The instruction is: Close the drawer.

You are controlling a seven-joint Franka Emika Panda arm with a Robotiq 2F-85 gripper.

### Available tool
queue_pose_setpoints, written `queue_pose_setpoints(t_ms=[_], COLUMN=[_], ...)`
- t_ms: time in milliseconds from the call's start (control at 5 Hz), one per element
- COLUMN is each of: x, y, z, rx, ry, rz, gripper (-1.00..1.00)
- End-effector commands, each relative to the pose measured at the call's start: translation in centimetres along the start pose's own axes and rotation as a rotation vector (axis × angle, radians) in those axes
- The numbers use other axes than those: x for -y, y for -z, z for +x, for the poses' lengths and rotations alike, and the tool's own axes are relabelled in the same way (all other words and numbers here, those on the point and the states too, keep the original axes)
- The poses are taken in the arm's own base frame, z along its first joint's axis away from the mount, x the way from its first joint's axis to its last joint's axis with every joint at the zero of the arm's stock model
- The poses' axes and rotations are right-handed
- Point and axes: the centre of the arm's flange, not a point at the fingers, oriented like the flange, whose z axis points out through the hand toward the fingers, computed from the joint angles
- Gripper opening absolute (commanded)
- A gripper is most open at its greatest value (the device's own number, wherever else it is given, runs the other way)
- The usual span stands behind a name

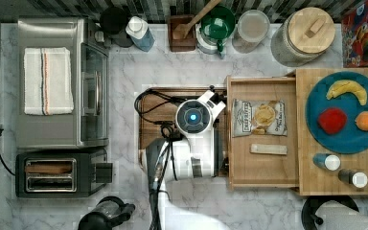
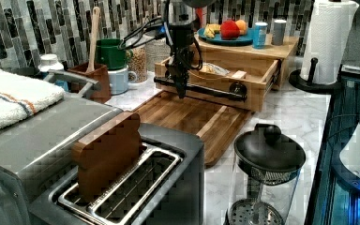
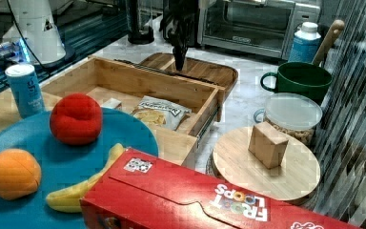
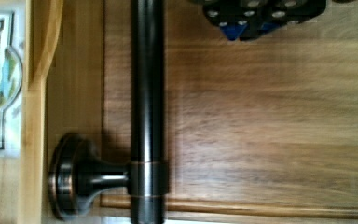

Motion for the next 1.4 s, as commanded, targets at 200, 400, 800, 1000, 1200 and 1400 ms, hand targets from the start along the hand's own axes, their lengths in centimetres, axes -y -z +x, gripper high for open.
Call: queue_pose_setpoints(t_ms=[200, 400, 800, 1000, 1200, 1400], x=[-8.5, -12.4, -19.2, -22.0, -24.4, -27.1], y=[4.0, 5.5, 4.6, 4.6, 5.0, 5.9], z=[2.0, 2.5, 2.7, 2.1, 1.2, 0.7], rx=[0.011, 0.039, -0.08, -0.113, -0.145, -0.142], ry=[0.067, 0.088, 0.127, 0.098, 0.039, 0.001], rz=[-0.031, -0.008, -0.026, -0.043, -0.062, -0.077], gripper=[-1.0, -1.0, -1.0, -1.0, -1.0, -1.0])
